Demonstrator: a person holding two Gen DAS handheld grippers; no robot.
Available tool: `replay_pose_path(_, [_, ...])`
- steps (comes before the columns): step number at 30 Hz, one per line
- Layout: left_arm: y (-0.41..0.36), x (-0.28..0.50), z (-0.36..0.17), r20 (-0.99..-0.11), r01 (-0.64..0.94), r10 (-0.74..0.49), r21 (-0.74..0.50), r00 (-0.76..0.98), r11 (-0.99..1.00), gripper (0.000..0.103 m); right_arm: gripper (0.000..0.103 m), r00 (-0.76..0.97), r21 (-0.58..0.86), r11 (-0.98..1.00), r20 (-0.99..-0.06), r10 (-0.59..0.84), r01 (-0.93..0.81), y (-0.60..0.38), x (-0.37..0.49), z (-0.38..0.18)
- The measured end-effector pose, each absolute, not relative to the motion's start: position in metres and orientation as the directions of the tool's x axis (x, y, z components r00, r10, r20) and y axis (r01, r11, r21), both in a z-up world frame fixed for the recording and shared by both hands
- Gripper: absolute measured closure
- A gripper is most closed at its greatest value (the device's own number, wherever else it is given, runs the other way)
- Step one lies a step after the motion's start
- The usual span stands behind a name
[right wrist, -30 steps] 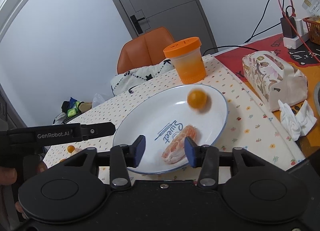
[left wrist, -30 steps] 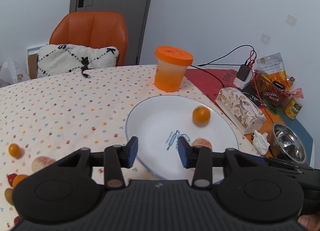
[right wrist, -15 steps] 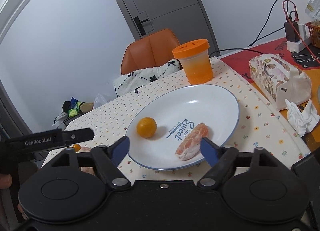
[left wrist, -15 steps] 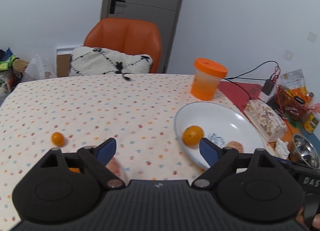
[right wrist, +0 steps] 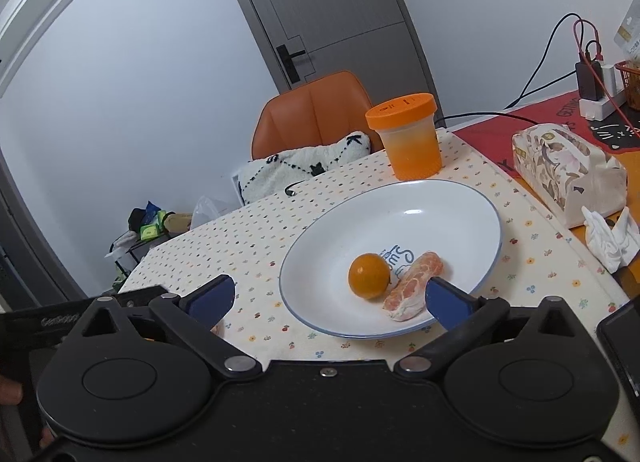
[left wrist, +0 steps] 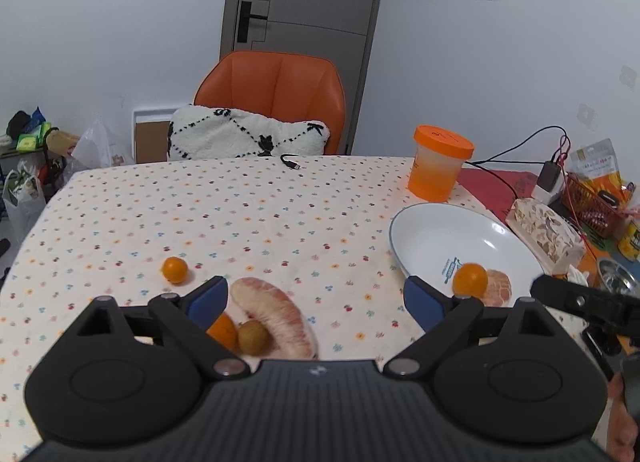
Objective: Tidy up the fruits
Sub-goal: 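Withdraw both open grippers from the plate back to the fruit cluster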
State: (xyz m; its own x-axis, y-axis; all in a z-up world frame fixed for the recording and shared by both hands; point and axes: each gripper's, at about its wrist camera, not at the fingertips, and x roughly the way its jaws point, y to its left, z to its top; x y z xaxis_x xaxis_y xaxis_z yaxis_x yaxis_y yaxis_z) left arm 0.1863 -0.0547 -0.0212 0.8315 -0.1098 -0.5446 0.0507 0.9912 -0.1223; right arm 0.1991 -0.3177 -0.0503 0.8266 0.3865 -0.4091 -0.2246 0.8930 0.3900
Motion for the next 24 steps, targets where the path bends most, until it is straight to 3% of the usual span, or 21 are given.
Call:
replay_pose_path(12, [-0.021, 0.148, -0.018, -0.551, -0.023, -0.018, -0.066, 0.834, 0.998, 0.009, 0.000, 0.805, 0.331, 0.889, -0.401, 0.437, -0.318, -0.285, 0.194, -0.051])
replay_pose_path(24, [0.009, 0.127, -0.018, -0.562, -0.086, 0.020, -0.091, 0.827, 0.992, 0.009, 0.000, 0.712, 0.309, 0.833, -0.433, 0.553, -0.459, -0.246, 0.189, -0.051])
